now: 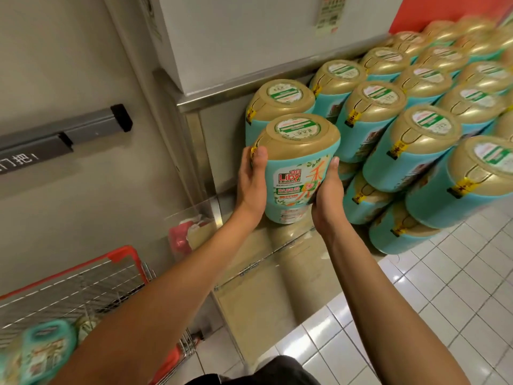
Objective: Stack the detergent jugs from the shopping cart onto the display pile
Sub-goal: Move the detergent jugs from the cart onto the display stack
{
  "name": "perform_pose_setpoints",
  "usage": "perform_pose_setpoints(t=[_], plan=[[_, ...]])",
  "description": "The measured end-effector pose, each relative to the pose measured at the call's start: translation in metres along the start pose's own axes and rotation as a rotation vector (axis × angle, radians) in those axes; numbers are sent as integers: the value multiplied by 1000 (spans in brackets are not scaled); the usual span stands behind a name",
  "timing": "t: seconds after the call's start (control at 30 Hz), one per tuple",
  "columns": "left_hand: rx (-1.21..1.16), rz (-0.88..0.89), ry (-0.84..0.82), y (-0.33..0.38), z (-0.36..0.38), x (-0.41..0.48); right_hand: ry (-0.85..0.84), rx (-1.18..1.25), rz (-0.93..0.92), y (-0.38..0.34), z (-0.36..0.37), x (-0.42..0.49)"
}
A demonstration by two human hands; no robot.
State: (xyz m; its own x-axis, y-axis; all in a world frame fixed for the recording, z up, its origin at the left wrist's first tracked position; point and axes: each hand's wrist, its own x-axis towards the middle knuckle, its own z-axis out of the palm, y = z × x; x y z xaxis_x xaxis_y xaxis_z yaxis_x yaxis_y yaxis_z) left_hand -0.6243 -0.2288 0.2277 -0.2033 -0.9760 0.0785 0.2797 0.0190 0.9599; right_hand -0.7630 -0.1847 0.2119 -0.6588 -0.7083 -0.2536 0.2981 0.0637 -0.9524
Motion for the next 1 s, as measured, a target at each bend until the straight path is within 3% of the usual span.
perform_pose_setpoints(t=[0.37,0.53,1.0], plan=[[154,104,-153,-25,8,28,158,46,33,6,12,25],[308,123,-108,-23,12,33,210,93,12,11,13,29],[242,96,-124,-22,22,25,262,62,-15,18,7,39]])
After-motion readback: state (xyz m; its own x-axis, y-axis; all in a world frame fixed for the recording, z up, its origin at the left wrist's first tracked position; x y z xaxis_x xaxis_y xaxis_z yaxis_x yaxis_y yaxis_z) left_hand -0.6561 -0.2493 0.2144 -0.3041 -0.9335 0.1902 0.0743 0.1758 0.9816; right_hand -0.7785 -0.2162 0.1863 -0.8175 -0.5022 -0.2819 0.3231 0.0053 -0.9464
